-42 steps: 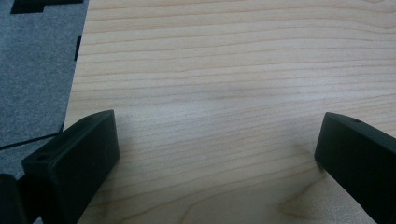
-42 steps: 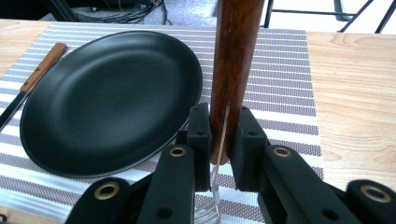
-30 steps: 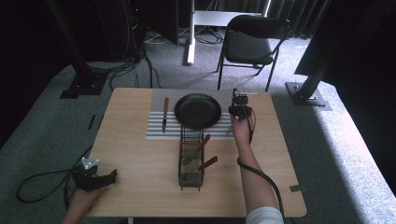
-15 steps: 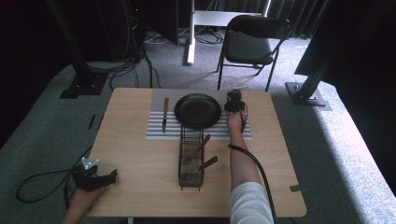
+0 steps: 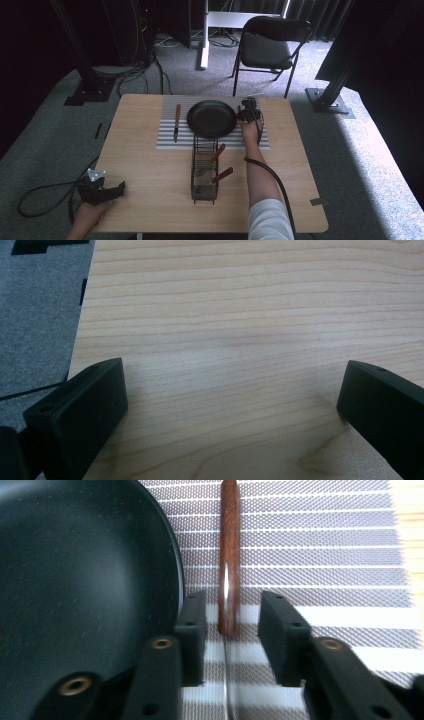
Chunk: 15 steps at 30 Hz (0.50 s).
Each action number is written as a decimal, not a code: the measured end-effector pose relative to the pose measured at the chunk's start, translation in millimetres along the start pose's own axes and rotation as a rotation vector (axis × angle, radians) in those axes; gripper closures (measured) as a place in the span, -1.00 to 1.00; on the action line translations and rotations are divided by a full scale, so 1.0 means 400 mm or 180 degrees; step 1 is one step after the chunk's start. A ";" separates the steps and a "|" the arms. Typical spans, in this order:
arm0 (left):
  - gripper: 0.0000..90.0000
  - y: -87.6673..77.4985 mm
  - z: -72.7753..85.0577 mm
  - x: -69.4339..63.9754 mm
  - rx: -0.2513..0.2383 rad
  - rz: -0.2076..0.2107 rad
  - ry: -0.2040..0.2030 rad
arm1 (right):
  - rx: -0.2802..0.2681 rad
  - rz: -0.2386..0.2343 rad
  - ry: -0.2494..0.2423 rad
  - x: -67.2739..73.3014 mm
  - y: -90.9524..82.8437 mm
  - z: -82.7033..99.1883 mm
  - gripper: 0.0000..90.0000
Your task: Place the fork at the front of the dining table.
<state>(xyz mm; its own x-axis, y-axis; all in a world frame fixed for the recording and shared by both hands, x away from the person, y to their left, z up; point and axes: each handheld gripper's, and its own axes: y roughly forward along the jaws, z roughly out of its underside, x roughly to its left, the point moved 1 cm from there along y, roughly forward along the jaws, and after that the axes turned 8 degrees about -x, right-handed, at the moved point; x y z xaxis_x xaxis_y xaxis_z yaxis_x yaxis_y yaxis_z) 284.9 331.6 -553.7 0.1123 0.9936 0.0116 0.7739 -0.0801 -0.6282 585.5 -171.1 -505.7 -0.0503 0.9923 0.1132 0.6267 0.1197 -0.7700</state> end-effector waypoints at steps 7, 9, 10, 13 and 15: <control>-1.00 0.000 0.000 0.000 0.0000 0.0000 -0.0001 | -0.0081 -0.0205 -0.0048 -0.015 -0.088 0.021 0.33; -1.00 0.000 0.000 0.000 -0.0001 0.0000 -0.0001 | -0.0077 -0.0285 -0.0072 -0.023 -0.114 0.049 0.34; -1.00 0.000 0.000 0.000 -0.0001 0.0000 -0.0001 | -0.0054 -0.0288 -0.0092 -0.026 -0.118 0.061 0.36; -1.00 0.000 0.000 0.000 0.0000 0.0000 0.0000 | -0.0034 -0.0306 -0.0063 -0.035 -0.122 0.083 0.44; -1.00 0.000 0.000 0.000 -0.0001 0.0000 -0.0001 | 0.0015 -0.0415 0.0023 -0.045 -0.119 0.110 0.52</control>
<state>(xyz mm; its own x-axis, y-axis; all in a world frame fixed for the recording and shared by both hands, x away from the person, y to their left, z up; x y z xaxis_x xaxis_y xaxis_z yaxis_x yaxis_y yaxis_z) 285.0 331.6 -553.7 0.1122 0.9936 0.0115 0.7741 -0.0802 -0.6280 522.4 -193.4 -498.5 -0.1255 0.9680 0.2172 0.6115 0.2479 -0.7514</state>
